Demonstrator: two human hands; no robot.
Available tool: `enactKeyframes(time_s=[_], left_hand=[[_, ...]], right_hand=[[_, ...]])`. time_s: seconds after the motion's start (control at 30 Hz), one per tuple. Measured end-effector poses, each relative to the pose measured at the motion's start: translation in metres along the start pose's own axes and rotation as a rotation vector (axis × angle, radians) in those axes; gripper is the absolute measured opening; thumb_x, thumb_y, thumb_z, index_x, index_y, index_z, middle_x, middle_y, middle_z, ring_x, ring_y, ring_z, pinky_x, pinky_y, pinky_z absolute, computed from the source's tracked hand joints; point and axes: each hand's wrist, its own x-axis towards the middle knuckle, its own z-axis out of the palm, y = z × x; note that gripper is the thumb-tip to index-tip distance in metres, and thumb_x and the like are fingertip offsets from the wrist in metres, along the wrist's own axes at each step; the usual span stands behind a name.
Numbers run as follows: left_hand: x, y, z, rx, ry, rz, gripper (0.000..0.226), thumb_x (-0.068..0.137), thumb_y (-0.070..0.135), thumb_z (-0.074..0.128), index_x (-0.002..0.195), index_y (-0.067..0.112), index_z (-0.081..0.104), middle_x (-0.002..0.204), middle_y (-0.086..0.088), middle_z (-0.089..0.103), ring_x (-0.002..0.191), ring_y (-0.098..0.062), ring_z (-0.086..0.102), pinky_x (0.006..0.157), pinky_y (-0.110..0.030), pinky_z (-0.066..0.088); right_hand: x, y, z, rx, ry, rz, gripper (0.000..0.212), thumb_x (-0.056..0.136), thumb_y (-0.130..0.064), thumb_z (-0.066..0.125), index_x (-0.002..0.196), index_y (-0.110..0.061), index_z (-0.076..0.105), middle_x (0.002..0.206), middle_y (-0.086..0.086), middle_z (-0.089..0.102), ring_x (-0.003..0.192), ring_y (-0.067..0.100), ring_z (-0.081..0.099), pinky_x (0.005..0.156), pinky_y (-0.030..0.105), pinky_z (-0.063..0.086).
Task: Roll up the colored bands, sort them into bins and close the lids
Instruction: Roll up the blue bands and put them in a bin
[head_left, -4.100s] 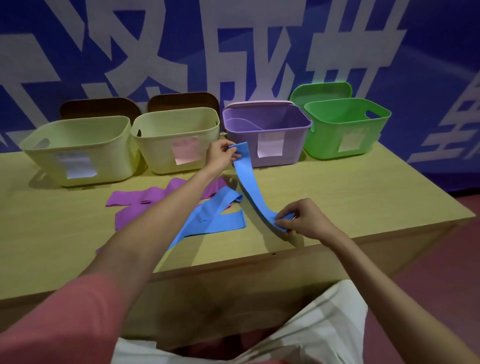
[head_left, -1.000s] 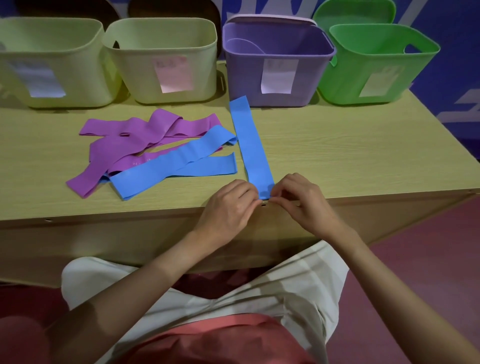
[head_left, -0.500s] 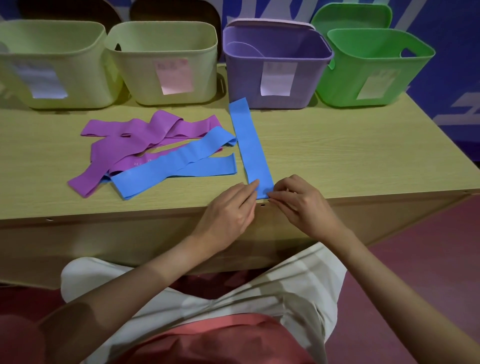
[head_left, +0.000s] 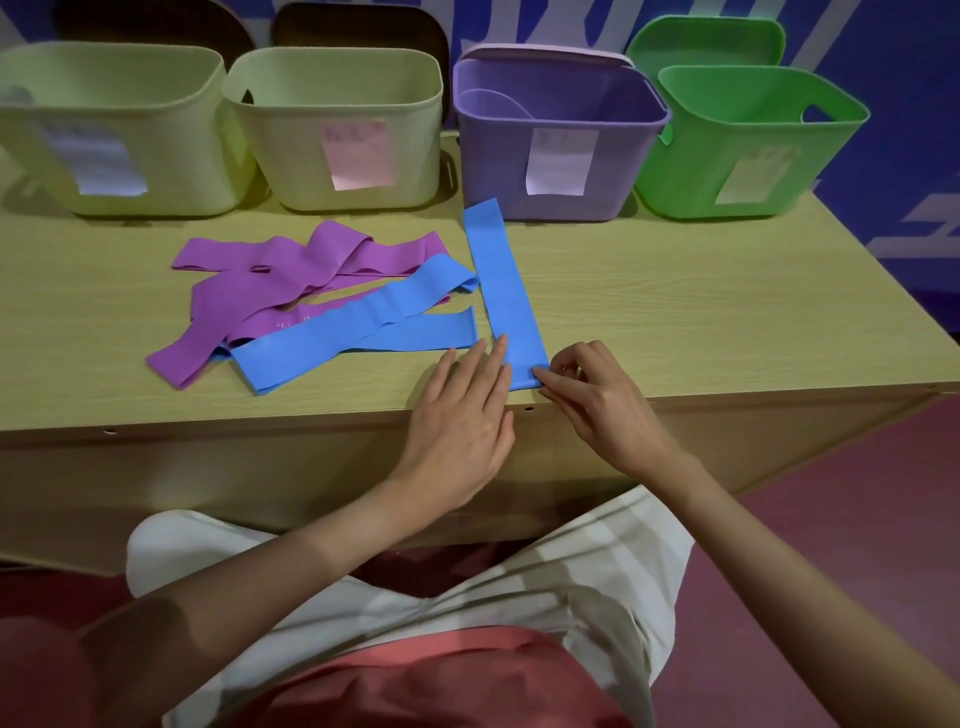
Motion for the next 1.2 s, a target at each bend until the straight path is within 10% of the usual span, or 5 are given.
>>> enactKeyframes(time_s=[0.9, 1.03, 1.2], left_hand=[[0.020, 0.001, -0.007, 0.085, -0.179, -0.099, 0.067, 0.091, 0.039, 0.009, 0.143, 0.012, 0.041, 0.159, -0.010, 0.017, 0.146, -0.029, 0.017, 0.117, -0.055, 0.005], [0.024, -0.004, 0.001, -0.047, -0.029, -0.100, 0.053, 0.096, 0.039, 0.028, 0.131, 0.009, 0.055, 0.149, -0.015, 0.039, 0.138, -0.031, 0.035, 0.113, -0.052, 0.025], [0.033, -0.014, 0.011, -0.319, 0.277, 0.029, 0.013, 0.084, 0.016, 0.071, 0.092, 0.006, 0.067, 0.099, -0.008, 0.063, 0.091, -0.025, 0.053, 0.072, -0.038, 0.049]], right_hand=[[0.012, 0.006, 0.001, 0.064, 0.041, 0.060, 0.019, 0.092, -0.012, 0.063, 0.108, -0.003, 0.071, 0.093, 0.011, 0.056, 0.082, 0.023, 0.053, 0.064, 0.037, 0.048], [0.016, 0.008, 0.000, 0.053, 0.027, 0.025, 0.018, 0.090, -0.009, 0.063, 0.104, -0.002, 0.072, 0.089, 0.012, 0.057, 0.078, 0.025, 0.053, 0.061, 0.035, 0.047], [0.017, 0.009, 0.001, 0.054, 0.016, 0.028, 0.018, 0.090, -0.011, 0.063, 0.104, -0.003, 0.072, 0.088, 0.011, 0.056, 0.077, 0.025, 0.052, 0.057, 0.037, 0.047]])
